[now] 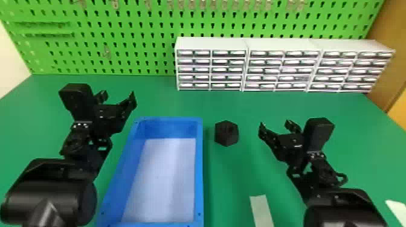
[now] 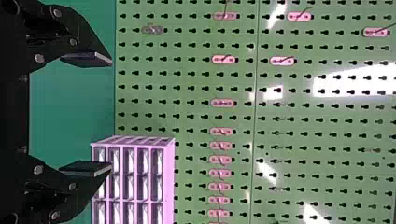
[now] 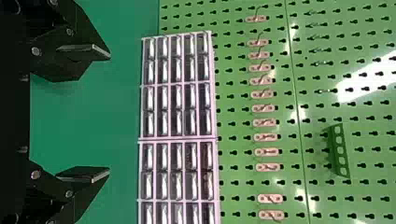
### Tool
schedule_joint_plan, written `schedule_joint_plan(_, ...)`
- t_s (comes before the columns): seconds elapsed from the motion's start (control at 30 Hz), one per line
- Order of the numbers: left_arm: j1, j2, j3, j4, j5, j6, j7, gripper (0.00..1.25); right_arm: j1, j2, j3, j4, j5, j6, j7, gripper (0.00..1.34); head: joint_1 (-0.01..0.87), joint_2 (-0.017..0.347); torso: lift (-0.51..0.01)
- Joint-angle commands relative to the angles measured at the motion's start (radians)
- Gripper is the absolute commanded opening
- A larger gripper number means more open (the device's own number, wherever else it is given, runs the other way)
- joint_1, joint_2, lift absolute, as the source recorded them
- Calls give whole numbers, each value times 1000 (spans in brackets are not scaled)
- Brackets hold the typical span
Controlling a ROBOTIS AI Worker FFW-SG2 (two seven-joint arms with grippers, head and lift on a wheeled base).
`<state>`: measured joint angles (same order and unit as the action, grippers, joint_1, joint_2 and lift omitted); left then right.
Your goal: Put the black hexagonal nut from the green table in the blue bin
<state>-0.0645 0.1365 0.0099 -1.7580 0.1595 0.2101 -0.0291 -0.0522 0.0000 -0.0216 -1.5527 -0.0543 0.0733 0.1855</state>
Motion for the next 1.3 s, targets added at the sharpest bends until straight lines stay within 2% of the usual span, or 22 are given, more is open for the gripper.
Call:
schedule_joint_plan(0.0,2,0,-1,0,-1,0,0,787,-3,1,-1,0,2,-13,0,939,686,52,-97)
schedule_joint_plan(0.7,14,0,4,0,-15,-2,0,789,-5,1,-1,5,4,-30,0,939,686,52,-97)
schedule_joint_plan(0.9,15,0,7,0,-14,-6,0,789,-35,1,2,-27,-7,105,0,939,686,52,-97)
schedule_joint_plan(1.0,15,0,7,0,-14,-6,0,789,-66,-3,20,-61,-1,204,-26,939,686,52,-97)
schedule_joint_plan(1.13,15,0,5,0,-15,-6,0,789,-118,-14,51,-87,-22,327,-70,939,686,52,-97)
schedule_joint_plan(1.27,15,0,8,0,-14,-6,0,787,-187,-21,72,-90,-33,454,-80,939,686,52,-97)
